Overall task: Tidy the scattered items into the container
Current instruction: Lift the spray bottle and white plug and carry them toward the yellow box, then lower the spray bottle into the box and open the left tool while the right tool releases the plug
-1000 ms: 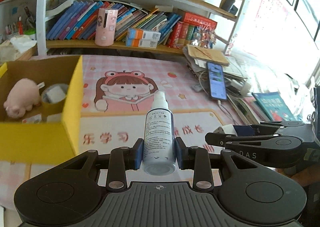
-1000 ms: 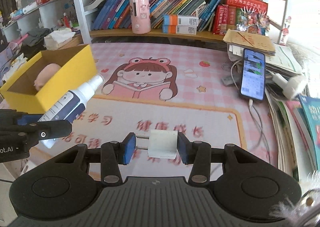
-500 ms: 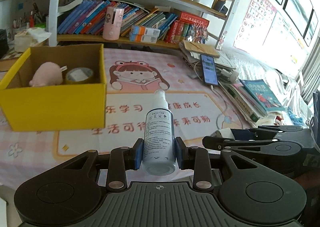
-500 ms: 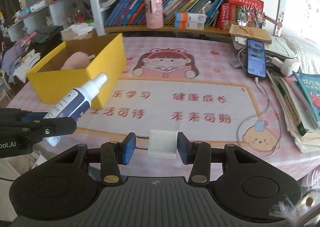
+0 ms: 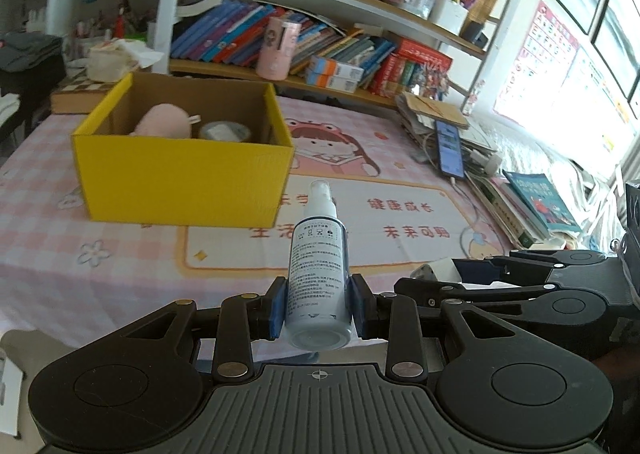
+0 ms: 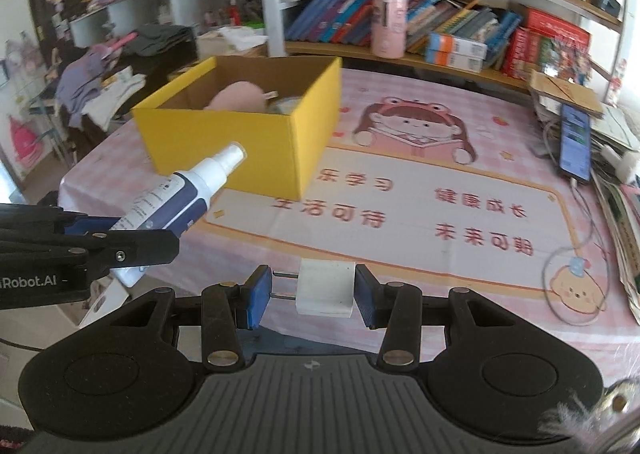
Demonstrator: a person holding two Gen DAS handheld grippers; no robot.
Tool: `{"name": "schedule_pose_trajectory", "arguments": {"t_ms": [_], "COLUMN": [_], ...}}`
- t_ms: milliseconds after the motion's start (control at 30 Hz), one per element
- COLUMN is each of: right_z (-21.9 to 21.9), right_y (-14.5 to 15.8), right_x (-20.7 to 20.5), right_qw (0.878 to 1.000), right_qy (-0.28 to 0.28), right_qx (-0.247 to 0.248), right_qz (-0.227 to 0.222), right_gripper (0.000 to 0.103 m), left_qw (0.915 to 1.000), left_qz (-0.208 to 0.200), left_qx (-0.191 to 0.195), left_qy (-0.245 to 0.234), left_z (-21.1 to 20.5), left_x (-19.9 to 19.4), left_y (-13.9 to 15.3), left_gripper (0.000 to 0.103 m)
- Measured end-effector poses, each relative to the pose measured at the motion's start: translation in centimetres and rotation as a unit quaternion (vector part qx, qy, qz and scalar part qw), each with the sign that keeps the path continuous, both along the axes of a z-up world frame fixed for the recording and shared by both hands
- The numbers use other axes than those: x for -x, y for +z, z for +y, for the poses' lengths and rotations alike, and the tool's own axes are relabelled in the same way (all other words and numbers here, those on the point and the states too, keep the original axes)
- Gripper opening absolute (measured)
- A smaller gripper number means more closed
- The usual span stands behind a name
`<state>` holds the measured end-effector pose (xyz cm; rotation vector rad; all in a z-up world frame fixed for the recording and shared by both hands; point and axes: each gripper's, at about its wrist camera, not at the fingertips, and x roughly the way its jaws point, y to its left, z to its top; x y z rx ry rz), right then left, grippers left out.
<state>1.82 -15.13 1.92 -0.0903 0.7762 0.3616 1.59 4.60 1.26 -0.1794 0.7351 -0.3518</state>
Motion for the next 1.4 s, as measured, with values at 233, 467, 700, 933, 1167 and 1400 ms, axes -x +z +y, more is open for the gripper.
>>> {"name": "schedule_pose_trajectory", "arguments": {"t_ms": [233, 467, 700, 933, 1167, 1400], "right_z": [2.7, 6.0, 9.0, 10.3, 10.1, 10.3], "right_y": [0.0, 0.1, 0.5, 1.1, 2.0, 4.0], "right_x": [0.0, -0.3, -1.0, -2.3, -3.9, -8.5], "right_qw": [1.0, 0.997, 0.994, 0.993, 0.993, 0.992], "right_qy": [0.031, 0.073, 0.112, 0.116, 0.104, 0.093], "right_qx": [-0.003, -0.005, -0.006, -0.002, -0.001, -0.012], "right_qz": [0.001, -0.003, -0.011, -0.021, -0.047, -0.085], "right_gripper": [0.042, 0.042, 0.042, 0.042, 0.042, 0.042], "left_qw": [0.9997, 0.998, 0.9949, 0.9938, 0.9945, 0.9931], "left_qz": [-0.003, -0.004, -0.01, -0.016, -0.026, -0.067], "left_qx": [-0.004, -0.007, -0.006, -0.011, -0.001, -0.012], "left_qy": [0.025, 0.062, 0.1, 0.11, 0.102, 0.095], "left_z": [2.4, 5.3, 7.9, 9.1, 9.3, 8.7], "left_x": [0.9, 1.8, 2.1, 1.2, -1.0, -5.7], "left_y": [0.2, 0.3, 0.6, 1.3, 1.9, 4.0], "left_gripper": [0.031, 0.031, 0.031, 0.031, 0.031, 0.031]}}
